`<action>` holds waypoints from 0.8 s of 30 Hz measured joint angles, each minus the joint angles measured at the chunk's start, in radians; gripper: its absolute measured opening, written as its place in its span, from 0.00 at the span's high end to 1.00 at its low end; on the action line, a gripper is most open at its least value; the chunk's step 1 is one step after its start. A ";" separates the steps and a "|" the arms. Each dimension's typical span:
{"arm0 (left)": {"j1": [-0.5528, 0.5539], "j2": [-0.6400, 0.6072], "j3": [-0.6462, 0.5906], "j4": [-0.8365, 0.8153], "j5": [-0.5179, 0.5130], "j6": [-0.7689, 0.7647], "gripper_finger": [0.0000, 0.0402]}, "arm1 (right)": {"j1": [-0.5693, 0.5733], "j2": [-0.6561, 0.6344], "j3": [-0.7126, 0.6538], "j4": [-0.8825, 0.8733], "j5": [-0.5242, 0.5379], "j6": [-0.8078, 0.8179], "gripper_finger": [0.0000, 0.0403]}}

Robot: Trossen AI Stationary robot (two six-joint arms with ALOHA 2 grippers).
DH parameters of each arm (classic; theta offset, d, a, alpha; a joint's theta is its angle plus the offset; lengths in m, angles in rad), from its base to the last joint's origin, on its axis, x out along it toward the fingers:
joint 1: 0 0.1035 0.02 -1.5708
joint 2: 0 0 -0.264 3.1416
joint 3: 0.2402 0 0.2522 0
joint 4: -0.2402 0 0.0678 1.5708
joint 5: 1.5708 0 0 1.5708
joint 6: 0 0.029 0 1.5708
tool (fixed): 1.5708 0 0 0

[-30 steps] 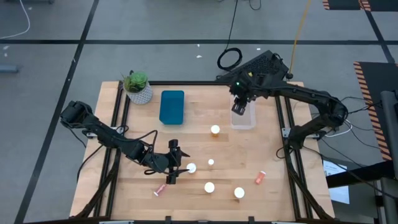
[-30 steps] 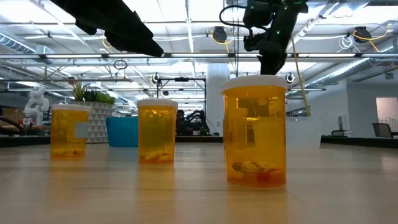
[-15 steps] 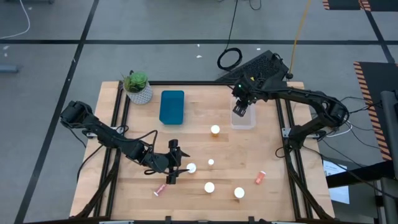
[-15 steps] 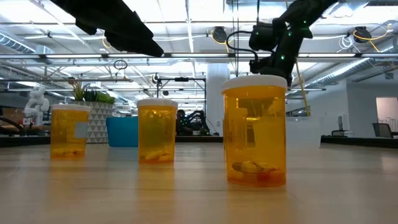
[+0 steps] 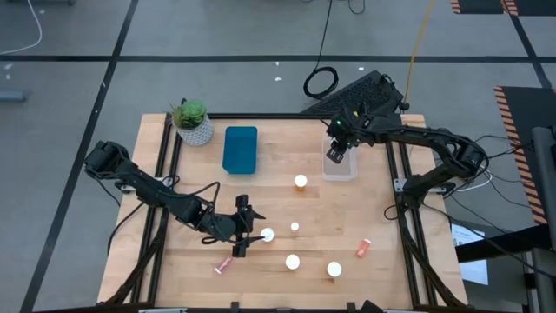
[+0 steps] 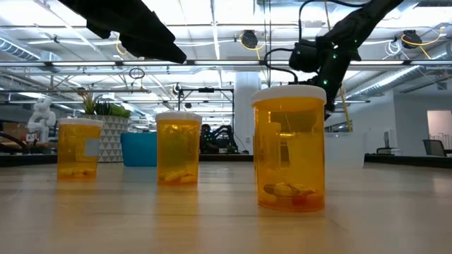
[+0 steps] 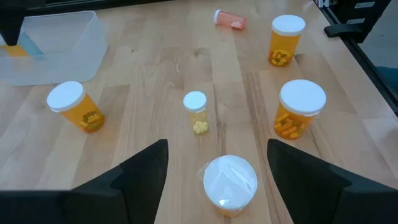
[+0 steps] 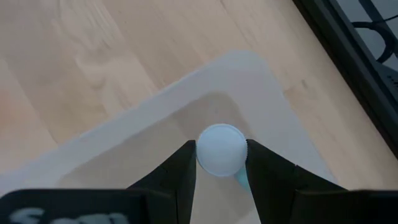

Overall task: Pick and place medicine bottles into bin by pill shape (circle, oval)
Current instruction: Put the small orange pill bottle into the transparent bin

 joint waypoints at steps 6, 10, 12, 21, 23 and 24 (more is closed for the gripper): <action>0.000 0.000 0.000 0.002 0.000 0.000 0.32 | -0.012 0.000 -0.046 0.069 -0.026 -0.005 0.70; 0.000 0.000 0.000 0.004 0.000 0.000 0.32 | -0.013 0.000 -0.062 0.077 -0.026 -0.005 0.70; 0.000 0.000 0.000 0.004 0.000 0.000 0.32 | -0.013 0.000 -0.063 0.079 -0.026 -0.005 0.70; 0.000 0.000 0.000 0.004 0.000 0.000 0.32 | -0.013 0.000 -0.063 0.094 -0.026 -0.006 0.70; 0.000 0.000 0.000 0.004 0.000 0.000 0.32 | -0.012 0.000 -0.063 0.092 -0.026 -0.006 0.70; 0.000 0.000 0.000 0.004 0.000 0.000 0.32 | -0.012 0.000 -0.063 0.092 -0.026 -0.006 0.70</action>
